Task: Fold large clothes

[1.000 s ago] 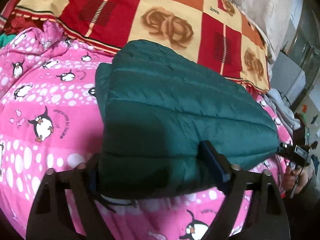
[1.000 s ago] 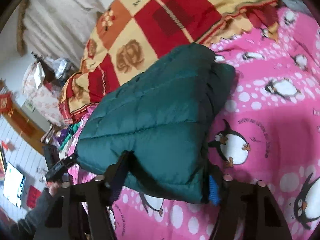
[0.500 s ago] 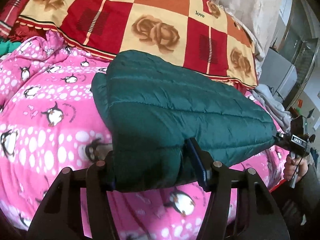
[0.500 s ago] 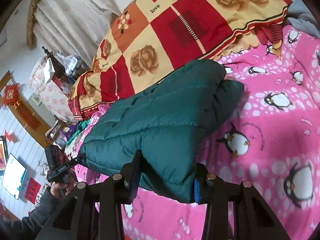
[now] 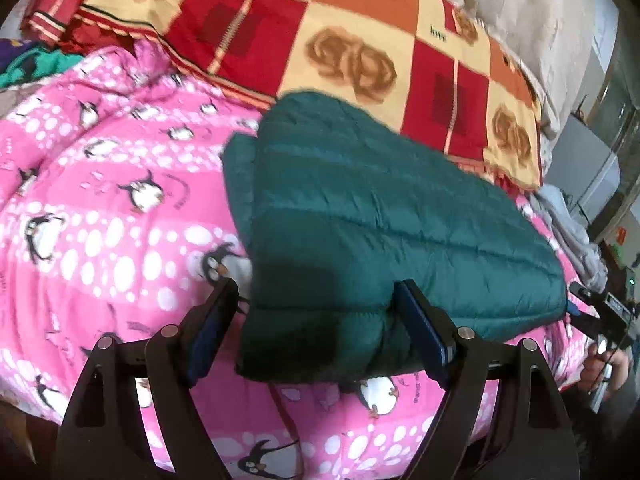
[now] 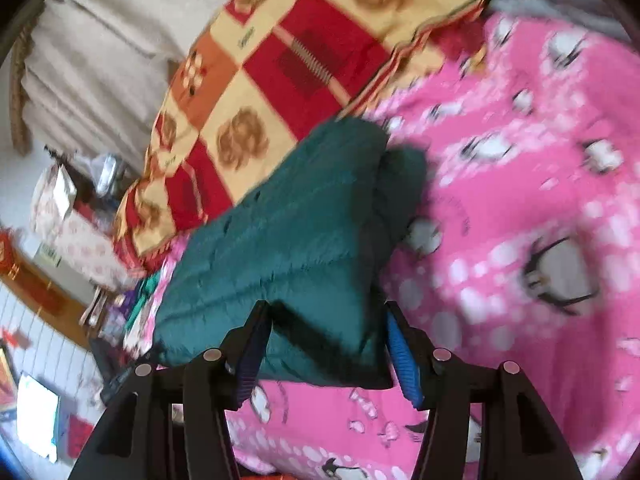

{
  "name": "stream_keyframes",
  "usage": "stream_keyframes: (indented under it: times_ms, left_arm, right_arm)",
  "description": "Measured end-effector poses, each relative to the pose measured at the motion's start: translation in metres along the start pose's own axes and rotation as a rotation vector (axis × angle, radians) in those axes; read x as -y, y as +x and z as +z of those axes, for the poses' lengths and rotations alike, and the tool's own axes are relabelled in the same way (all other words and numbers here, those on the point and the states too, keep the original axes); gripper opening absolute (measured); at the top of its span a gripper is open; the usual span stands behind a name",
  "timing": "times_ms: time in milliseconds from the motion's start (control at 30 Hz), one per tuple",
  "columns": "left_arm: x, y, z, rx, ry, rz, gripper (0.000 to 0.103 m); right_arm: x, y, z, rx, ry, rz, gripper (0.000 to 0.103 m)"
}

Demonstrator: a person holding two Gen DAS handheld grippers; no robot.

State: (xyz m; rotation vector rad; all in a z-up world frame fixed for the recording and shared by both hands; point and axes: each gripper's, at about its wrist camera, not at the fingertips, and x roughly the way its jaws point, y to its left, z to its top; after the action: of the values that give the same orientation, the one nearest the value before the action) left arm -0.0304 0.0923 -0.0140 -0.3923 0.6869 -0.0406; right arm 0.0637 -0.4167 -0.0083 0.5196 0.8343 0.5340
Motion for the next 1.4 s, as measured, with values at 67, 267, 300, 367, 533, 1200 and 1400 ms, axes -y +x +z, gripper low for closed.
stream_keyframes:
  times_ms: [67,267,300,367,533,1200,1400]
  left_arm:
    - [0.001,-0.016,0.003,0.083,-0.007,0.054,0.082]
    - [0.035,-0.022,0.029,0.226,0.081,0.084,0.082]
    - [0.041,-0.010,0.035,0.200,0.099,0.099,0.082]
    - [0.044,0.019,0.038,0.130,0.104,0.134,0.082]
    - [0.038,0.051,0.022,0.065,0.074,0.156,0.087]
    - [0.141,-0.079,-0.043,-0.123,0.145,0.093,0.103]
    - [0.166,-0.101,-0.071,-0.186,0.133,0.196,0.103]
  right_arm:
    - [-0.006,-0.020,0.002,0.103,-0.040,-0.077,0.054]
    - [-0.086,-0.018,-0.002,0.294,-0.493,-0.269,0.054]
    - [-0.094,-0.005,-0.002,0.260,-0.537,-0.268,0.054]
    - [-0.105,0.017,-0.002,0.218,-0.584,-0.273,0.054]
    - [-0.076,0.067,-0.002,0.040,-0.512,-0.285,0.055]
    - [-0.146,-0.074,-0.075,-0.036,-0.437,-0.377,0.068]
    - [-0.166,-0.094,-0.105,-0.044,-0.506,-0.386,0.068]
